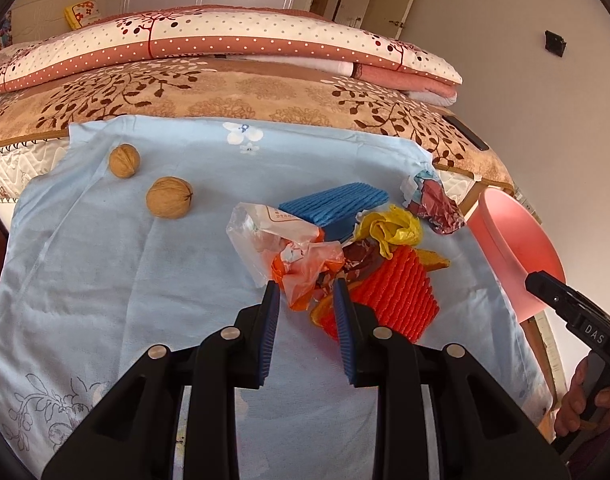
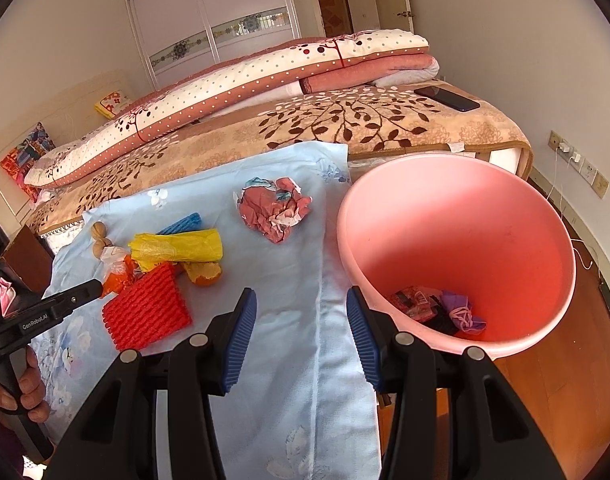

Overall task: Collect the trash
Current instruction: 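Grasp the clear plastic wrapper with orange contents using the left tool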

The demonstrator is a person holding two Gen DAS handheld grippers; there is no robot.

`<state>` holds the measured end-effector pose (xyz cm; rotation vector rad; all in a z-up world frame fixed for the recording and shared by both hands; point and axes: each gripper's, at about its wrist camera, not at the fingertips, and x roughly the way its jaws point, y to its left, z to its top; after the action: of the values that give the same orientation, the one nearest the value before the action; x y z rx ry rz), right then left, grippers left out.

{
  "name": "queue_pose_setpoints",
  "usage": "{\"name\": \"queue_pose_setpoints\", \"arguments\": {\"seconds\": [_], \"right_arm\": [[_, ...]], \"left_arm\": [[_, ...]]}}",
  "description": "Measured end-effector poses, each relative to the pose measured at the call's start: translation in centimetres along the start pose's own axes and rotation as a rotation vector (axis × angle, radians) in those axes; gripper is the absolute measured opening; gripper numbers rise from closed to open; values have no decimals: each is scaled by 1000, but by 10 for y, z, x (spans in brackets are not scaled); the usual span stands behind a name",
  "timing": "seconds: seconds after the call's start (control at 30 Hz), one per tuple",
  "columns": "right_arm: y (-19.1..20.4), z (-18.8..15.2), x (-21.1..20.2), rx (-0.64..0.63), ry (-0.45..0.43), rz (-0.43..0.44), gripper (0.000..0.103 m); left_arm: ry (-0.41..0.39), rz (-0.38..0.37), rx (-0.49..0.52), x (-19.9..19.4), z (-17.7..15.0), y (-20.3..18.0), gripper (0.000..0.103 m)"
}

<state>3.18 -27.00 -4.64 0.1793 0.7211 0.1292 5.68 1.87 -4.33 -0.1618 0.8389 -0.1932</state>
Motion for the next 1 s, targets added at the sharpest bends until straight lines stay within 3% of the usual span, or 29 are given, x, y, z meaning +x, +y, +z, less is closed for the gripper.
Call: {"name": "queue_pose_setpoints", "arguments": {"seconds": [0.27, 0.6, 0.7, 0.83, 1.0], "right_arm": [[8, 1, 6, -23, 13, 6, 46], [23, 4, 12, -59, 24, 27, 46], [30, 6, 13, -79, 28, 41, 46], [42, 6, 18, -92, 58, 96, 47], [60, 3, 34, -81, 134, 212, 56]], "left_arm": [[31, 38, 53, 15, 2, -3, 28], [11, 36, 26, 16, 6, 4, 27], [-2, 27, 29, 13, 6, 4, 14], [-36, 16, 32, 3, 7, 4, 11], [-73, 4, 36, -11, 9, 6, 11]]}}
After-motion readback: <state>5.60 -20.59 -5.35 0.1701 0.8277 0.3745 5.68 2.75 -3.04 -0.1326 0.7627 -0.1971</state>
